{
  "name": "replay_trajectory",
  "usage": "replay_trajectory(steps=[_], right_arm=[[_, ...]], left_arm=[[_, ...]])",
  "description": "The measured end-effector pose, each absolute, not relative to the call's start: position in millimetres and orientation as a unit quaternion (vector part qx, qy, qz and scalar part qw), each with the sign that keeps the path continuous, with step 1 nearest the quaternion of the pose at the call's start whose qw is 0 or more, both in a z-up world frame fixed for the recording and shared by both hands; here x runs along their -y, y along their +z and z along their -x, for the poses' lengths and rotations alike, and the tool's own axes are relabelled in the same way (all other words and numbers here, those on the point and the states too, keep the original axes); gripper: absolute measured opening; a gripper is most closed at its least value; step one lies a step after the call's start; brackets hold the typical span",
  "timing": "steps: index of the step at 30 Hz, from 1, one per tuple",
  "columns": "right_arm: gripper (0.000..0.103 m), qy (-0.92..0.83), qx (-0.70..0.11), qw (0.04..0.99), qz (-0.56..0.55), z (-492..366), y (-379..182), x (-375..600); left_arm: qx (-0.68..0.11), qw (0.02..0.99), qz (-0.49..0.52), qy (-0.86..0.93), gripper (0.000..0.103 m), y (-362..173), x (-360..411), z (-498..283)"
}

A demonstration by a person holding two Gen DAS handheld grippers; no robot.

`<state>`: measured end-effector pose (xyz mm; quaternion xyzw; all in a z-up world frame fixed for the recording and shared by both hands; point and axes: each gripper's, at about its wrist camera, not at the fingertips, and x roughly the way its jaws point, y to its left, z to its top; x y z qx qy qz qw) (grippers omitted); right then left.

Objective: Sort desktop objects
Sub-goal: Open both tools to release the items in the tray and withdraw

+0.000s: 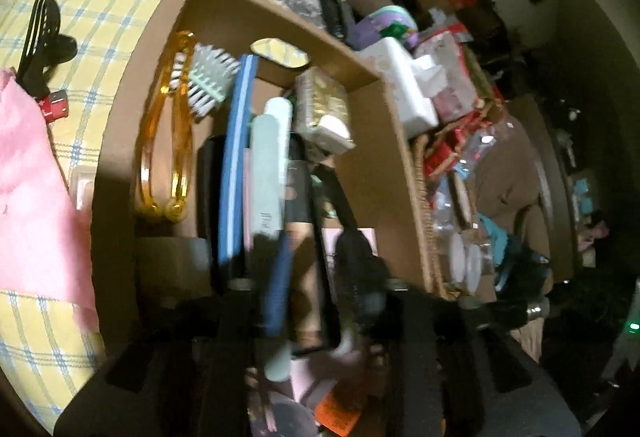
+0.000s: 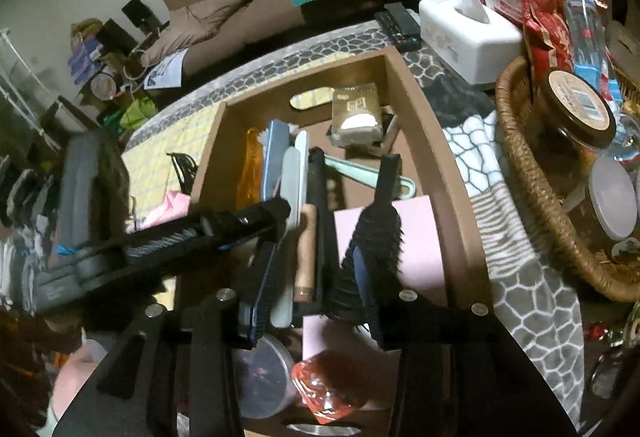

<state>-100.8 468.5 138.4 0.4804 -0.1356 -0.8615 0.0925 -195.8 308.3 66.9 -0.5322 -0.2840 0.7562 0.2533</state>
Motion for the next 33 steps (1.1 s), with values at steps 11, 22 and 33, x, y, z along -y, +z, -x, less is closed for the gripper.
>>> replay_trajectory(steps=[11, 22, 33], right_arm=[[0.06, -0.87, 0.14, 0.097, -0.462, 87.2, 151.8, -451.1], [0.09, -0.873, 0.116, 0.088, -0.465, 65.3, 168.5, -410.3], [0.103, -0.877, 0.056, 0.08, -0.47, 35.4, 184.6, -351.9]], left_arm=[[0.148, 0.237, 0.483, 0.83, 0.094, 144.1, -261.8, 154.3], [0.085, 0.193, 0.459, 0.863, 0.103, 179.9, -197.3, 98.2], [0.06, 0.161, 0.437, 0.883, 0.103, 207.9, -139.7, 51.4]])
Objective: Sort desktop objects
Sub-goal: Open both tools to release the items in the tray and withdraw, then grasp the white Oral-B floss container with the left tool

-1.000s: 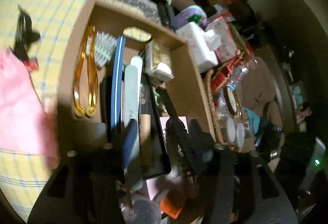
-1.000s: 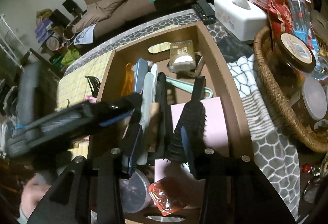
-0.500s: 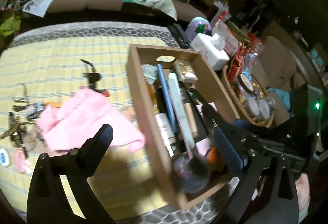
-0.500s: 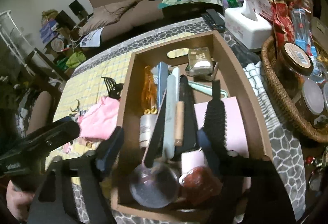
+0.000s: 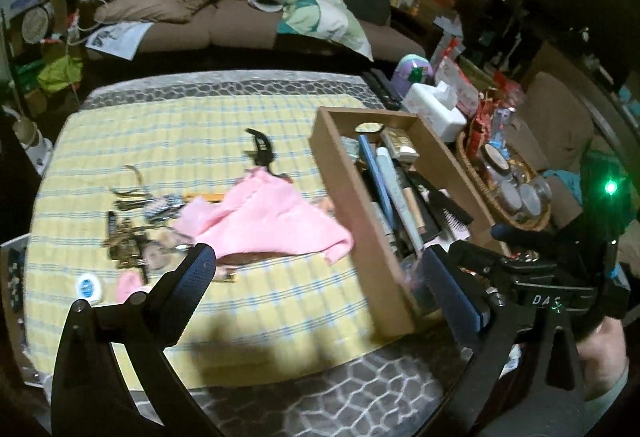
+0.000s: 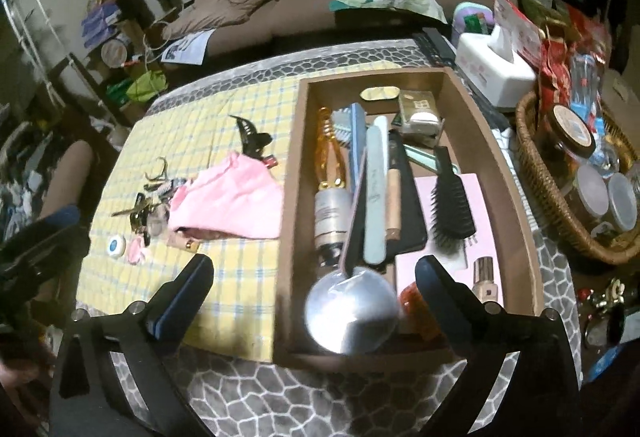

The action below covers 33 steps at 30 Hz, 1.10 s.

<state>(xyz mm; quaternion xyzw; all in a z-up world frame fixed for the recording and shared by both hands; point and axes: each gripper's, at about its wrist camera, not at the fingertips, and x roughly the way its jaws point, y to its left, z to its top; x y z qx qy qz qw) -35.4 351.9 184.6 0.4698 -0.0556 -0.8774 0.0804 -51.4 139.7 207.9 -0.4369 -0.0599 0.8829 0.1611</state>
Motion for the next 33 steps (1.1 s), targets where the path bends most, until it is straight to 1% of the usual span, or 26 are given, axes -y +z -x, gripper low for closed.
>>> replay_trajectory(steps=[9, 15, 21, 25, 29, 33], right_arm=[[0.103, -0.878, 0.047, 0.098, -0.467, 24.6, 185.5, -295.9], [0.103, -0.873, 0.05, 0.119, -0.471, 25.5, 172.5, -257.8], [0.103, -0.874, 0.046, 0.151, -0.459, 27.4, 152.2, -219.8], [0.103, -0.873, 0.042, 0.172, -0.455, 31.6, 134.4, -197.5], [0.103, -0.87, 0.033, 0.189, -0.454, 38.1, 116.0, -175.3], [0.103, -0.875, 0.007, 0.195, -0.443, 42.9, 99.6, -160.4]], left_arm=[[0.042, 0.119, 0.431, 0.893, 0.103, 206.5, -80.3, 27.0], [0.052, 0.088, 0.44, 0.892, 0.103, 187.1, -21.8, 23.4], [0.075, 0.032, 0.451, 0.889, 0.103, 149.1, 50.9, 28.3], [0.096, 0.003, 0.472, 0.876, 0.103, 108.8, 90.6, 38.9], [0.104, -0.011, 0.487, 0.867, 0.103, 73.0, 109.0, 48.4], [0.083, -0.021, 0.495, 0.865, 0.103, 49.4, 105.6, 62.3]])
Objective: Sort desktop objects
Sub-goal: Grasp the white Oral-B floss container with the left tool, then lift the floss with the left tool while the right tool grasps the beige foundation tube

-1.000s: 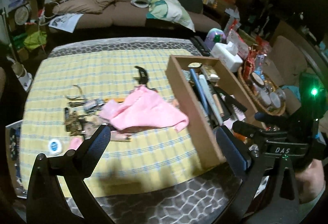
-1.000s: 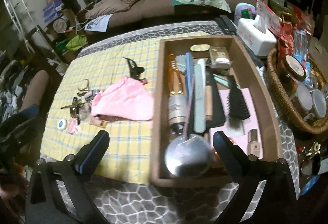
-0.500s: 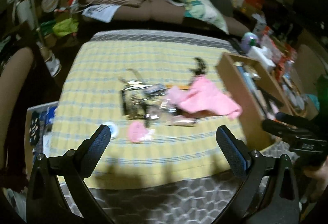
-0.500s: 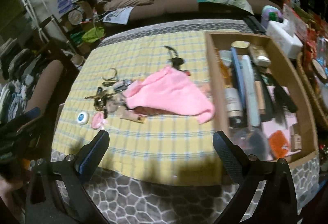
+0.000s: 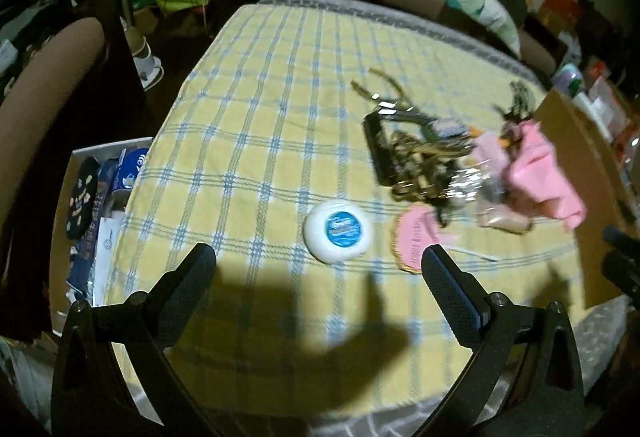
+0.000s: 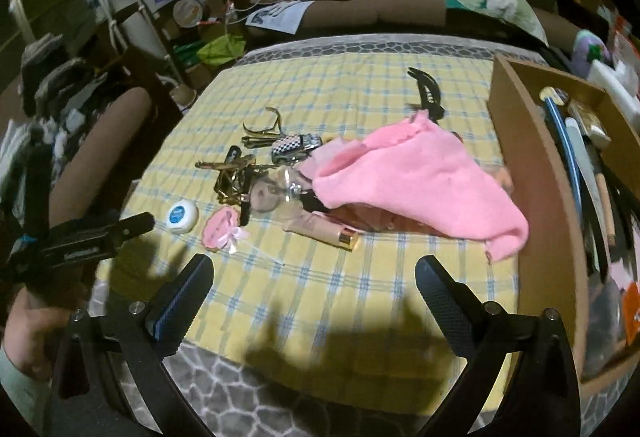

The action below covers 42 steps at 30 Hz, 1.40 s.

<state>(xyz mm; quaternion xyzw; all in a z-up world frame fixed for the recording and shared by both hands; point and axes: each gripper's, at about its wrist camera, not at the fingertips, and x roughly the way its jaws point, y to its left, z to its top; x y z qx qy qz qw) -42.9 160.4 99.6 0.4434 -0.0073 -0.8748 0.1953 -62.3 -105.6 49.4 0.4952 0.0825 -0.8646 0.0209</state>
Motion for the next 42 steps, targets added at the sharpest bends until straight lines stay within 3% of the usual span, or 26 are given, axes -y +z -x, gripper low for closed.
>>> replay_trajectory(steps=[11, 16, 20, 27, 29, 30, 33, 38, 40, 42], right_arm=[[0.099, -0.862, -0.016, 0.207, -0.463, 76.5, 57.7, -161.7], [0.083, -0.857, -0.057, 0.232, -0.456, 86.8, 49.0, -149.9], [0.079, -0.851, -0.081, 0.255, -0.452, 94.5, 40.1, -135.9], [0.062, -0.839, -0.105, 0.258, -0.467, 101.4, 20.7, -123.9], [0.049, -0.841, -0.108, 0.258, -0.463, 100.0, 21.6, -124.5], [0.037, -0.839, -0.109, 0.261, -0.464, 99.2, 22.0, -124.7], [0.021, -0.822, -0.095, 0.285, -0.483, 94.1, 24.2, -123.7], [0.019, -0.796, -0.096, 0.316, -0.508, 78.9, 23.9, -114.5], [0.02, -0.787, -0.089, 0.319, -0.521, 78.4, 22.2, -113.6], [0.025, -0.797, -0.096, 0.309, -0.511, 78.3, 24.6, -114.2]], left_arm=[[-0.032, -0.009, -0.518, -0.855, 0.103, 20.5, 85.2, 99.8], [-0.036, -0.018, -0.531, -0.847, 0.097, 8.1, 86.7, 100.7], [-0.015, -0.015, -0.526, -0.851, 0.092, 7.8, 83.6, 99.7], [-0.019, -0.012, -0.517, -0.856, 0.062, 11.7, 90.7, 97.8], [-0.02, -0.015, -0.516, -0.856, 0.051, 13.2, 93.3, 96.2], [-0.02, -0.019, -0.516, -0.856, 0.047, 14.1, 94.4, 94.8], [-0.035, -0.031, -0.52, -0.853, 0.047, 15.9, 97.9, 90.3], [-0.052, -0.033, -0.527, -0.848, 0.048, 19.0, 102.7, 83.3], [-0.054, -0.024, -0.526, -0.849, 0.068, 19.3, 103.9, 84.4], [-0.054, -0.023, -0.524, -0.85, 0.072, 17.8, 102.7, 85.5]])
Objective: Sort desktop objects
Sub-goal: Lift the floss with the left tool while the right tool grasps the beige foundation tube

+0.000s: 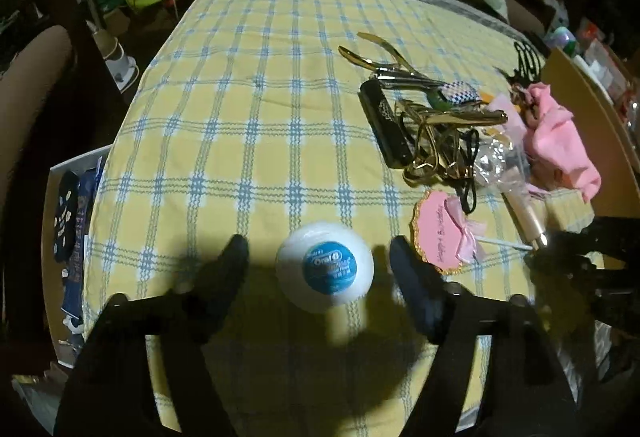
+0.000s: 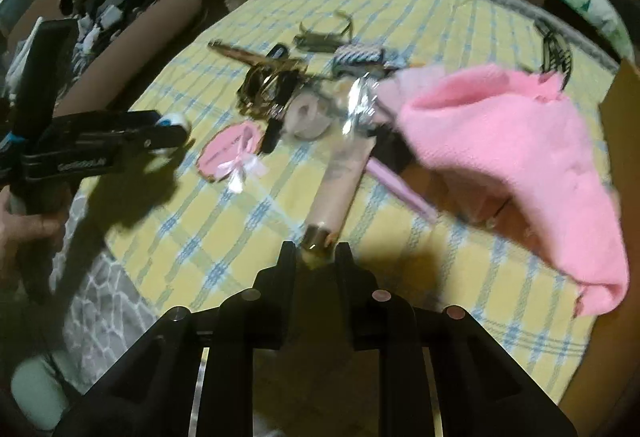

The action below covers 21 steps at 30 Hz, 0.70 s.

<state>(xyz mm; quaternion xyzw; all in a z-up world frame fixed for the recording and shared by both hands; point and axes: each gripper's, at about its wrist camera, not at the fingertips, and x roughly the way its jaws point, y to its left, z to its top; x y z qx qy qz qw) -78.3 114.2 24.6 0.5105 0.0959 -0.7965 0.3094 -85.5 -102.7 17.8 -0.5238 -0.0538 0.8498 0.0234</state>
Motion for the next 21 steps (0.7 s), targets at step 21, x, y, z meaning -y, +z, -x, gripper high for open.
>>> replay_trajectory(steps=[21], right_arm=[[0.018, -0.83, 0.011, 0.303, -0.467, 68.5, 73.7, -147.0]], left_arm=[[0.05, 0.082, 0.461, 0.882, 0.047, 73.0, 52.2, 59.0]])
